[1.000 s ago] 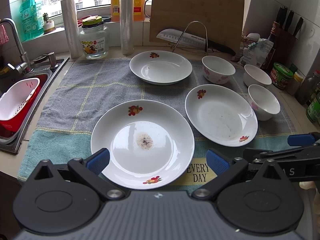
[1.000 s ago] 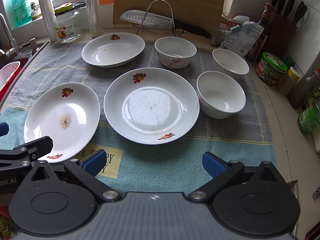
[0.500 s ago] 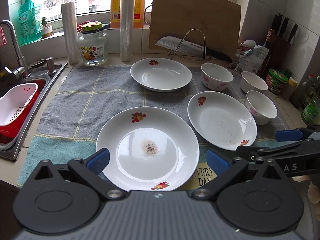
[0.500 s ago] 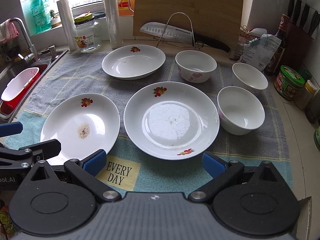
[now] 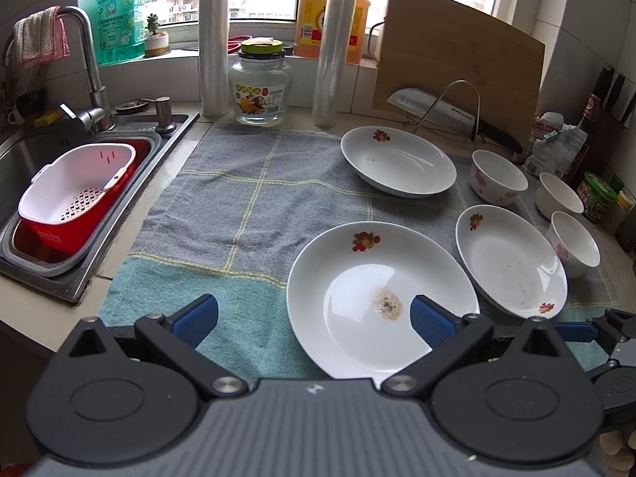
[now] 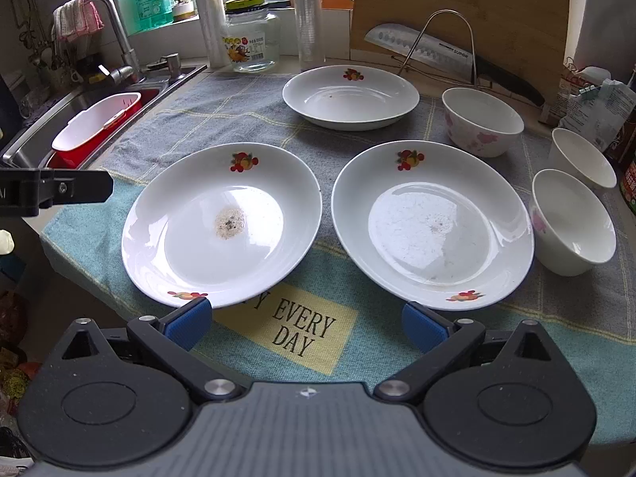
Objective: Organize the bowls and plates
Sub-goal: 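Move the left gripper to the stained white plate and grasp its rim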
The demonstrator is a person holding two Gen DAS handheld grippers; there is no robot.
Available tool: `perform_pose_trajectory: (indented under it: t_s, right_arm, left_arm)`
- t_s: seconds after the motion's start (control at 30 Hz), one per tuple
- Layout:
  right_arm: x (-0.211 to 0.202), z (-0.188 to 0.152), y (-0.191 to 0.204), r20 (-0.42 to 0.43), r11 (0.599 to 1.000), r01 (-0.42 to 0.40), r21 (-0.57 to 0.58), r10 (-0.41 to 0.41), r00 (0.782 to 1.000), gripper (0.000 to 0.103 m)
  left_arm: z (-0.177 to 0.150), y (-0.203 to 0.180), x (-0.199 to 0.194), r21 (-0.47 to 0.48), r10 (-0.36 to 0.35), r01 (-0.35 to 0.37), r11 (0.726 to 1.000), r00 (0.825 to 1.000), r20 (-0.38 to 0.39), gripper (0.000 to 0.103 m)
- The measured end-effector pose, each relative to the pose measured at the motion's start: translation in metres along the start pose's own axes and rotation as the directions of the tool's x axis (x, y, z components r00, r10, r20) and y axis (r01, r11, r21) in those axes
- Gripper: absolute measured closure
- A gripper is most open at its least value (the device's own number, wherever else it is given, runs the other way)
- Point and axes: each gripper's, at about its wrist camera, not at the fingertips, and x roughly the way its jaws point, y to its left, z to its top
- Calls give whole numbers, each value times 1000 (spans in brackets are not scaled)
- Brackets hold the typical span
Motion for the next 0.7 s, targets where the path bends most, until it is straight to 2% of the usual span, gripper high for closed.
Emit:
perform_pose_trajectory:
  t_s: [0.27,0.5,0.7]
  right_arm:
    - [37,-10,28,-67,998,-14,-68,10,998,0]
    - [56,-9,51,-37,987,-21,-159,15,999,0]
    - [68,-4,60,-12,982,-28,-186,26,1000,0]
  left_arm:
    - [3,25,4,-38,26,-26,999,1000,0,1]
    - [5,40,10,-34,28,-29,999,999,-16,1]
    - [9,46,20,-12,-4,4,1000,1000,-26,1]
